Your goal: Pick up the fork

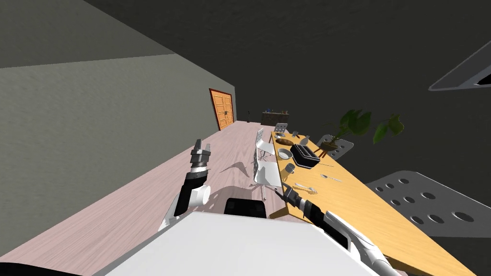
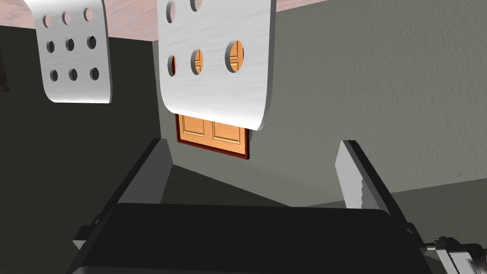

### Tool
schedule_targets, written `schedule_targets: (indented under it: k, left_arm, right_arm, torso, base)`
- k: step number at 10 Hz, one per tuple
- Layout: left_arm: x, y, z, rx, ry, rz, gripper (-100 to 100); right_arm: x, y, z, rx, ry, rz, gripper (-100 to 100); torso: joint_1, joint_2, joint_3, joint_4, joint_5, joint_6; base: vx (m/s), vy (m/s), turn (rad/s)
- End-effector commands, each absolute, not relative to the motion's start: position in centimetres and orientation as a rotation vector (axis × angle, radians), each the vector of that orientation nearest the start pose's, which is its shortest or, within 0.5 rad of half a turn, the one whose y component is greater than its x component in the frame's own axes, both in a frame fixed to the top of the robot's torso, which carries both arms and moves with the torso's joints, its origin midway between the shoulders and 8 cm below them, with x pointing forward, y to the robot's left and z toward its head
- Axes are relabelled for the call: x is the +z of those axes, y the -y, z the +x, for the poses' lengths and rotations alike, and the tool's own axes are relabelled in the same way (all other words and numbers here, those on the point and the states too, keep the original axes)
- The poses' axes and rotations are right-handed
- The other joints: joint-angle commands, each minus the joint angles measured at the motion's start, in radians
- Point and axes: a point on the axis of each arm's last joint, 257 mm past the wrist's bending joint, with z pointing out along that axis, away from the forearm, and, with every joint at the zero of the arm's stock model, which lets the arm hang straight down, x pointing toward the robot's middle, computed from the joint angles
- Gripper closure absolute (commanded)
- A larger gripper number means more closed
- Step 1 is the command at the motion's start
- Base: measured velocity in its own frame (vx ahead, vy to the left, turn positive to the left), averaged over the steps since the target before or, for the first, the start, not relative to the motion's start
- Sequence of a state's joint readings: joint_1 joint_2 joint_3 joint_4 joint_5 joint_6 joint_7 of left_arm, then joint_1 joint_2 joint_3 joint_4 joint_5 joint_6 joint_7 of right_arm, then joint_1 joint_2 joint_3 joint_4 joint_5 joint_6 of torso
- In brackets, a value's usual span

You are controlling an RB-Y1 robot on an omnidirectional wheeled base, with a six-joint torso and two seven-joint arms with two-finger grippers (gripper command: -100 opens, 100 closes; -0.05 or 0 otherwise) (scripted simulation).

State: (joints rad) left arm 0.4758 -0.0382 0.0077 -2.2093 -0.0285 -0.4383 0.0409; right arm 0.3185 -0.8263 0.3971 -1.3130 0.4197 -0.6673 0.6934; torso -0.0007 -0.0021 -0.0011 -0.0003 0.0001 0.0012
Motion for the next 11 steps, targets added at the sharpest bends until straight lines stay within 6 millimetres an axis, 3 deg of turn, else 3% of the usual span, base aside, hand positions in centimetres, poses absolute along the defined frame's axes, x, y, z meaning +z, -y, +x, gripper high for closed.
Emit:
schedule_targets:
  k: [1,4,8,9,11]
  left_arm:
    - [-1.2,-28.5,36.8,-1.297,-0.658,-0.775,0]
    - [-1.2,-28.5,36.8,-1.297,-0.658,-0.775,0]
    - [-1.2,-28.5,36.8,-1.297,-0.658,-0.775,0]
    - [-1.2,-28.5,36.8,-1.297,-0.658,-0.775,0]
    - [-1.2,-28.5,36.8,-1.297,-0.658,-0.775,0]
  right_arm:
    - [-42.4,31.1,29.6,0.399,-1.950,-0.687,-100]
    - [-44.2,33.7,28.4,0.328,-2.001,-0.754,-100]
    - [-47.2,39.3,25.7,0.188,-2.096,-0.885,-100]
    - [-48.1,41.6,24.4,0.129,-2.129,-0.952,-100]
    - [-48.9,43.6,23.3,0.077,-2.154,-1.018,-100]
  torso:
    - [0.000,0.000,0.000,0.000,0.000,0.000]
    - [-0.001,0.000,0.000,0.000,0.000,0.000]
    - [-0.001,-0.001,0.000,0.000,0.000,0.000]
    - [-0.001,-0.001,0.000,0.000,0.000,0.000]
    - [-0.001,0.000,0.000,0.000,0.000,0.001]
  base:
    - [0.049,-0.003,0.096]
    - [0.047,-0.012,0.070]
    - [0.053,-0.012,0.103]
    - [0.062,-0.022,0.114]
    - [0.051,-0.019,0.084]
